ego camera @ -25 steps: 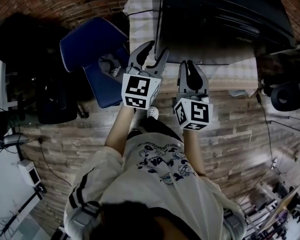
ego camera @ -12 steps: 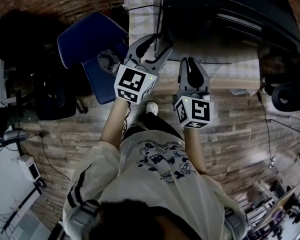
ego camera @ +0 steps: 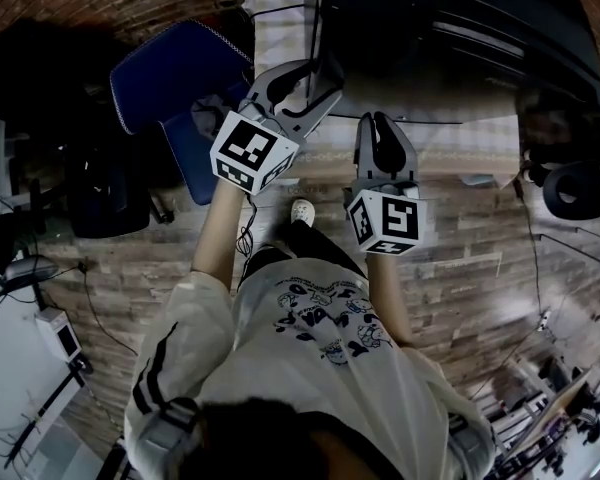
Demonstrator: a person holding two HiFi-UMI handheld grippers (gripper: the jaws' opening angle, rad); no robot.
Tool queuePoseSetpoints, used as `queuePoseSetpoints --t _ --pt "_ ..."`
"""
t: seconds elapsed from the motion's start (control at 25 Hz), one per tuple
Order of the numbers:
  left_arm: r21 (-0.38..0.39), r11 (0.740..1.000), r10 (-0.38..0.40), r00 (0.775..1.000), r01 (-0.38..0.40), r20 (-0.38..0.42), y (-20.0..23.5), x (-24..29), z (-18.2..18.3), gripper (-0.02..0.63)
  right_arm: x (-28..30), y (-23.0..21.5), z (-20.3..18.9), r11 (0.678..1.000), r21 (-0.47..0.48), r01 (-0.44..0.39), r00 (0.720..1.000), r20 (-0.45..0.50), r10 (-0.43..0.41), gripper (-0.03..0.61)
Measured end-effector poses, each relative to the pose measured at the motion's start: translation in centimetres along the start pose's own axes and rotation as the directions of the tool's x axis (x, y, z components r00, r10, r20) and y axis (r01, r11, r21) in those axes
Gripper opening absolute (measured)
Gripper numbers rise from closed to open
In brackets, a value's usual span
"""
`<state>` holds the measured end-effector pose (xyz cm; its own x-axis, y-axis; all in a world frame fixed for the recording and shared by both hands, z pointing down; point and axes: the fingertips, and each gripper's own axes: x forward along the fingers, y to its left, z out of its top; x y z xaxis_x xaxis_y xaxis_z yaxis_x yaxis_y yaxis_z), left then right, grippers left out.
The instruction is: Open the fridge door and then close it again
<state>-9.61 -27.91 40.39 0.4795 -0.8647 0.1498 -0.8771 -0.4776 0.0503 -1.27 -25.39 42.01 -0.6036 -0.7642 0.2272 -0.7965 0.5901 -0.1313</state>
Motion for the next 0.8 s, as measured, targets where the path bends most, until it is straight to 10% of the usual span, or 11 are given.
queuePoseSetpoints --t 0.8 --pt "-0.016 0.997 0.071 0.997 -0.071 -0.029 -0.5 -0.5 -0.1 0.212 -3.0 0.7 0.7 0.999 0.005 0.053 0.998 0.042 -0.054 0.069"
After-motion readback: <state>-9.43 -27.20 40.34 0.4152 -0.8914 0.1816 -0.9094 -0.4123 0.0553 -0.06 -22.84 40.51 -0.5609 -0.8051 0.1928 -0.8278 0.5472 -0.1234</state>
